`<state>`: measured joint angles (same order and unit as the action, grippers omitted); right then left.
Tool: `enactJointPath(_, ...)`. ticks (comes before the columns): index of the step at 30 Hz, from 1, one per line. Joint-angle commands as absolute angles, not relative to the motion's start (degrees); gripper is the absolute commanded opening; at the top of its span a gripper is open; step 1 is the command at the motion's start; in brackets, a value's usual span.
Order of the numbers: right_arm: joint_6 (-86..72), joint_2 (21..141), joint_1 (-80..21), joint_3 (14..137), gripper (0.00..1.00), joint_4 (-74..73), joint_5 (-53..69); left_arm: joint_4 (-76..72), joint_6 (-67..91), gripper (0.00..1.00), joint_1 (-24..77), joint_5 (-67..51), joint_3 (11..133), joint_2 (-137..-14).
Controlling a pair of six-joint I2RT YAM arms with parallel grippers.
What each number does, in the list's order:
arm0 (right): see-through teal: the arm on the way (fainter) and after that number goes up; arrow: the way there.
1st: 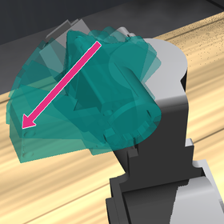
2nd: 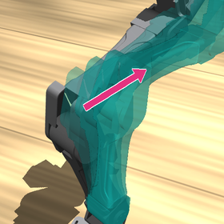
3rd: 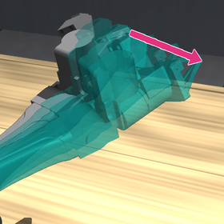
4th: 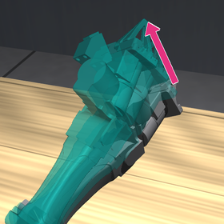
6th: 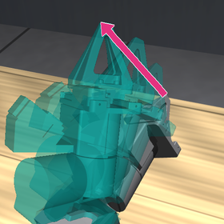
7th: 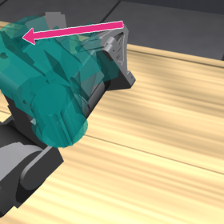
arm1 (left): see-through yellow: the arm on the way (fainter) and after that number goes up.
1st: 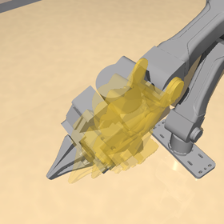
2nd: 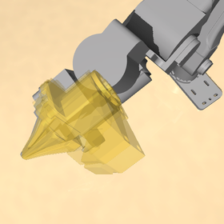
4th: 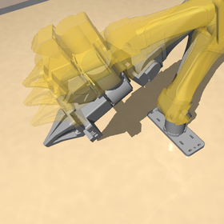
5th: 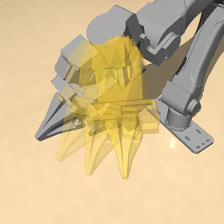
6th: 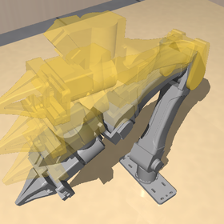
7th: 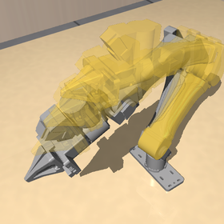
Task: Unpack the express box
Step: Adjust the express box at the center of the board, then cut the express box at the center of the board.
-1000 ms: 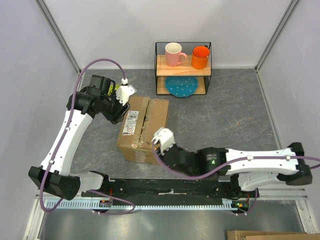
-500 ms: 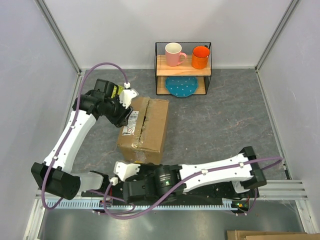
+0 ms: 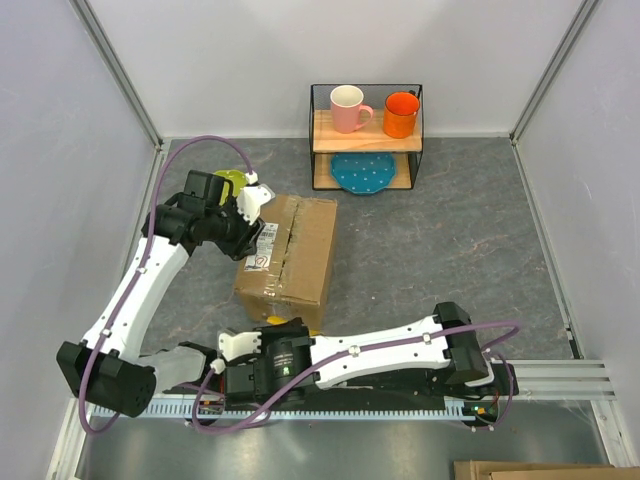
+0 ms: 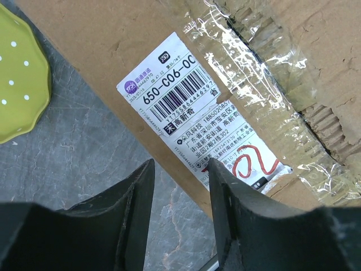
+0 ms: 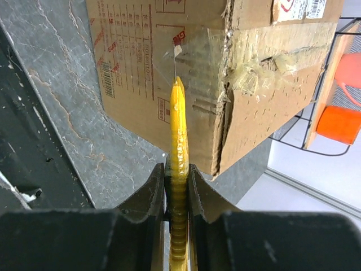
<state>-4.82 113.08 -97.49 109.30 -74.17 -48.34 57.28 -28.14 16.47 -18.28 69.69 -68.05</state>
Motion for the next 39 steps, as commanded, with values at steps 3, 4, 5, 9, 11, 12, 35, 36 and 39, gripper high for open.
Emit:
enactJointPath(3,-5.6,114.3,-97.2,115.7,0.0,-77.5,-53.2,58.4,-28.3,0.5,16.6,-20.7,67.6,-66.7)
enactJointPath(4,-5.7,114.3,-97.3,116.0,0.0,-77.6,-53.4,58.4,-28.3,0.5,16.5,-20.9,67.2,-66.4)
enactJointPath(5,-5.7,113.8,-97.2,116.2,0.0,-77.8,-54.0,58.4,-28.2,0.5,16.5,-21.0,66.8,-66.5)
enactJointPath(9,-6.3,112.9,-97.3,115.8,0.0,-78.3,-54.6,58.4,-28.0,0.49,16.5,-21.4,66.3,-66.7)
enactJointPath(11,-6.4,112.8,-97.3,115.5,0.0,-78.7,-54.7,58.4,-27.9,0.49,16.6,-22.1,66.2,-66.2)
enactJointPath(12,-6.5,112.7,-97.3,115.2,0.0,-78.7,-54.7,58.4,-27.8,0.49,16.5,-22.2,66.3,-66.1)
enactJointPath(35,-7.8,110.7,-94.7,111.1,0.0,-80.2,-50.3,62.0,-27.4,0.51,16.5,-26.1,67.9,-62.8)
enactJointPath(36,-7.7,110.7,-94.7,111.1,0.0,-80.2,-49.9,61.9,-27.4,0.51,16.6,-26.2,67.9,-62.7)
enactJointPath(39,-7.9,110.7,-94.7,110.9,0.0,-80.1,-49.1,61.8,-27.5,0.51,16.5,-25.8,67.7,-62.5)
